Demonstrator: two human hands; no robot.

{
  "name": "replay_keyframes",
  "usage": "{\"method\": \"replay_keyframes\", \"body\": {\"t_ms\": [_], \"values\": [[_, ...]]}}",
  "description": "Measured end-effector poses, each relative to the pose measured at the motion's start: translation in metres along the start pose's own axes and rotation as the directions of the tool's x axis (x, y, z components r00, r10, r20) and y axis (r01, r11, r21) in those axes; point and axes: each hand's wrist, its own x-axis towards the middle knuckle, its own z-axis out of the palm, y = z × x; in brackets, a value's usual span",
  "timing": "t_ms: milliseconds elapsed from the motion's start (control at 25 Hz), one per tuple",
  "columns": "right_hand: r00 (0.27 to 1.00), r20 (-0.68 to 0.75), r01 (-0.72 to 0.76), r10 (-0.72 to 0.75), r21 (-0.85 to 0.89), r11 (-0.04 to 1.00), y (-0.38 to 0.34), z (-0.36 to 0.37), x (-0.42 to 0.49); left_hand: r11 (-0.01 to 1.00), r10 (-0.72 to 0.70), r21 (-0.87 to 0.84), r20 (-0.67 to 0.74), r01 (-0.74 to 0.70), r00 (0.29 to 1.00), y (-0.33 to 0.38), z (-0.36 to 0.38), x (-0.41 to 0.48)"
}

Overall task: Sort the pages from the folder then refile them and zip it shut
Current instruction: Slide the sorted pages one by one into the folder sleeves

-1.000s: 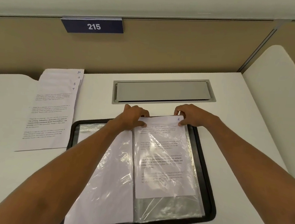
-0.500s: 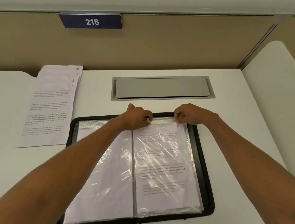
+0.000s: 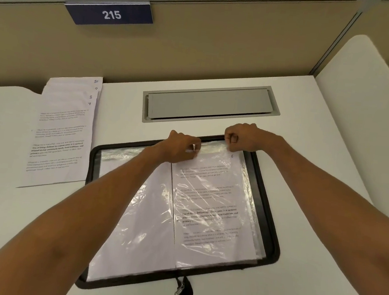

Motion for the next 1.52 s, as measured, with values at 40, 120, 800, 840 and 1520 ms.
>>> {"method": "replay_keyframes", "body": {"t_ms": [40, 120, 800, 840, 1520], "values": [[1.0, 0.002, -0.007, 0.007, 0.006, 1.0, 0.0, 0.0, 0.0, 1.0, 0.001, 0.002, 0.0, -0.001, 1.0, 0.0, 0.0, 0.001], [1.0, 0.013, -0.016, 0.016, -0.02, 1.0, -0.001, -0.001, 0.0, 1.0, 0.009, 0.013, -0.018, -0.009, 1.0, 0.0, 0.001, 0.003], [0.805, -0.477, -0.337, 0.352, 0.121, 0.934, 0.006, 0.046, -0.012, 0.995, -0.093, -0.058, -0.381, 0.077, 0.92, 0.01, 0.045, -0.021], [0.747, -0.583, -0.305, 0.318, 0.124, 0.944, -0.01, 0.059, -0.02, 0.989, -0.13, -0.126, -0.46, 0.08, 0.878, 0.008, 0.054, -0.028], [0.808, -0.55, -0.249, 0.212, 0.008, 0.969, -0.071, 0.226, -0.103, 0.973, -0.156, 0.091, -0.411, 0.211, 0.898, 0.009, 0.1, -0.056]]}}
